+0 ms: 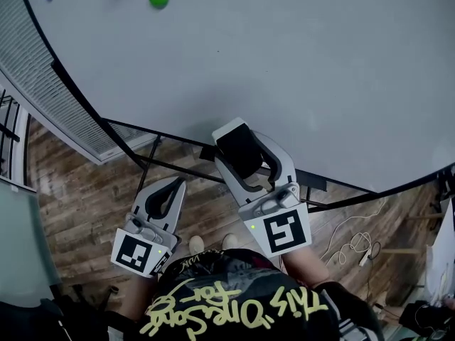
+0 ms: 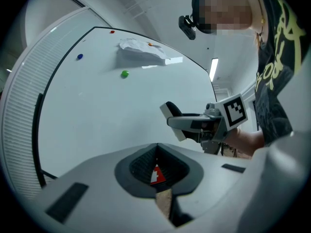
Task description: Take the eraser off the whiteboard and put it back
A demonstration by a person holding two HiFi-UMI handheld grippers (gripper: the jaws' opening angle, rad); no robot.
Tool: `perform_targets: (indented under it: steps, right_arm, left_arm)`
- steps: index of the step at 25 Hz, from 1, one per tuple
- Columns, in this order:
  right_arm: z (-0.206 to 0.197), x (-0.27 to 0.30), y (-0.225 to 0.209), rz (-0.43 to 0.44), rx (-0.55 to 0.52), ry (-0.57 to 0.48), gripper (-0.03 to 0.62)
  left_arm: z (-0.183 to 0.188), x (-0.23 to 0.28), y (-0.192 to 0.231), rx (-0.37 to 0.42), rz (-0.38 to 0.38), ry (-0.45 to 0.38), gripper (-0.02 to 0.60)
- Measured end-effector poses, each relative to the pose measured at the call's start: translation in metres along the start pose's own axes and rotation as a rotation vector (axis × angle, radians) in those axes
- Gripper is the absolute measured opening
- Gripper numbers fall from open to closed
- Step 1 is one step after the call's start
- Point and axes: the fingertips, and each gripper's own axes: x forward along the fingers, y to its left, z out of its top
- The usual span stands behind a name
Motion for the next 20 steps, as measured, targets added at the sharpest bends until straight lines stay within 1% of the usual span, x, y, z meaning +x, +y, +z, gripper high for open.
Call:
perform_targets:
  steps: [2,5,6,8,10,13,15,20]
  right_arm:
    - [0.006,0.000,-0.006,-0.019,-0.018,-0.003,0.264]
    - [0.017,0.000,-0.015,-0.044,-0.045,-0.006,0.264]
    - [0.021,0.001,-0.018,-0.052,-0.052,-0.007,0.264]
    - [0.027,0.002,-0.026,-0.070,-0.068,-0.012,0.264]
    - [0.034,0.004,-0.034,-0.090,-0.089,-0.022,0.264]
    - [0.044,0.006,-0.043,-0.113,-0.120,-0.025,0.264]
    - [0.051,0.009,-0.049,-0.134,-0.141,-0.031,0.264]
    - [0.064,0.010,-0.062,-0.178,-0.193,-0.036,0.264]
  left_arm:
    - [0.000,0.000,0.000,0.001,-0.003,-0.005,0.008]
    - [0.000,-0.003,0.001,0.038,-0.015,-0.018,0.008]
    - [-0.001,-0.003,0.001,0.038,-0.017,-0.016,0.008]
    - [-0.002,-0.001,0.000,0.006,-0.015,-0.011,0.007]
    - [-0.004,0.001,-0.001,-0.002,-0.018,-0.009,0.008]
    - [-0.008,0.001,0.002,0.045,-0.033,-0.009,0.007]
    - [-0.009,0.002,0.005,0.053,-0.041,-0.007,0.008]
    - [-0.009,0.004,0.004,-0.018,-0.034,-0.003,0.006]
